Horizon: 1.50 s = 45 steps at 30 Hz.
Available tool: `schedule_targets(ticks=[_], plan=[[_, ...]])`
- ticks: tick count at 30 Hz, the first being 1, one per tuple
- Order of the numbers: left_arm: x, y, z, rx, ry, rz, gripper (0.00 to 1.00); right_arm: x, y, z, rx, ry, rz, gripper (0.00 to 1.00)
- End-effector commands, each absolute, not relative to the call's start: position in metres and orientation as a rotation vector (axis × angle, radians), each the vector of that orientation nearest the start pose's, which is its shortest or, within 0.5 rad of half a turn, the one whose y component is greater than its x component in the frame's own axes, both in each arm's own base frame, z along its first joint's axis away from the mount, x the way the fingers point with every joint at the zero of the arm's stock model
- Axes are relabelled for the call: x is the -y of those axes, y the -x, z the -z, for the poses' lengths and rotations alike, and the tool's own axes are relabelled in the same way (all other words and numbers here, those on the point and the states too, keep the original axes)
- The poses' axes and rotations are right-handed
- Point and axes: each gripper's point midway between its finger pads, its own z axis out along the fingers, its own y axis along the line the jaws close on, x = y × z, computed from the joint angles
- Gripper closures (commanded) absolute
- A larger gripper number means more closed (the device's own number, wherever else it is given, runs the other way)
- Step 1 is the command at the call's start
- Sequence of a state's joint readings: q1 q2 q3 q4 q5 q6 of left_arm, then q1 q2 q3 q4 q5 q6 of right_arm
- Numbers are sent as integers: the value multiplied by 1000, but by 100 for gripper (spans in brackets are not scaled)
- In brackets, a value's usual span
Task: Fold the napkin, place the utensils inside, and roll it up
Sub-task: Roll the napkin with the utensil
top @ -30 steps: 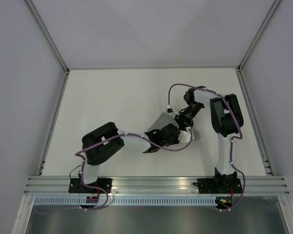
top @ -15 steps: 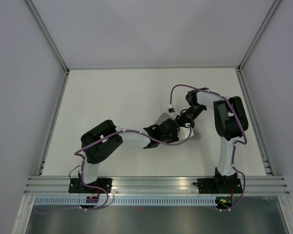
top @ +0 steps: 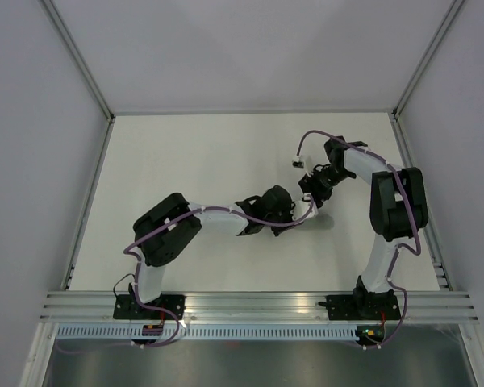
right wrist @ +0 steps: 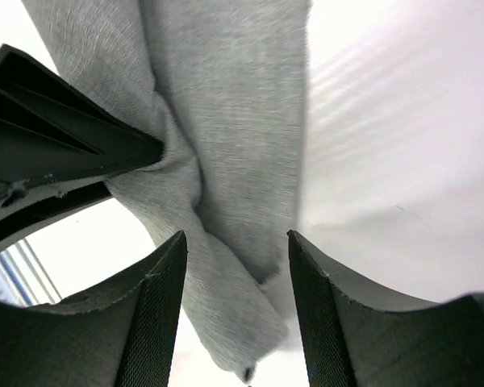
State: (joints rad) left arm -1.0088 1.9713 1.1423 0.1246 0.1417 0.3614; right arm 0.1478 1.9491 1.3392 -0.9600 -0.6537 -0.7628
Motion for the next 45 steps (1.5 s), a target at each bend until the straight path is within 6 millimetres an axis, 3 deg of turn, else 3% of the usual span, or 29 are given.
schedule_targets(ticks=[1,8,9,17,20,24,25,31,41,45], plan=[[389,-200,32,-2068,-1658,667,91,-126,-331,-64,-2404,1136,-842,41],[383,-199,28,-2209,-1614,880,90,-103,-343,-96,-2282,997,-782,40],[379,-197,27,-2239,-1612,914,90,-92,-345,-99,-2271,967,-763,40],[377,-198,24,-2386,-1558,1153,87,-83,-318,-117,-2048,1066,-519,35],[376,-197,28,-2452,-1556,1194,85,-82,-306,-111,-1998,1131,-416,34],[379,-196,31,-2511,-1544,1239,85,-99,-289,-105,-1905,1251,-325,33],[379,-195,34,-2530,-1537,1249,84,-100,-283,-94,-1902,1266,-302,33],[384,-198,31,-2577,-1493,1310,83,-132,-262,-73,-1782,1419,-177,31],[388,-202,33,-2615,-1464,1325,82,-152,-241,-46,-1762,1530,-156,30],[390,-204,31,-2608,-1461,1330,74,-155,-236,-36,-1771,1562,-154,35]])
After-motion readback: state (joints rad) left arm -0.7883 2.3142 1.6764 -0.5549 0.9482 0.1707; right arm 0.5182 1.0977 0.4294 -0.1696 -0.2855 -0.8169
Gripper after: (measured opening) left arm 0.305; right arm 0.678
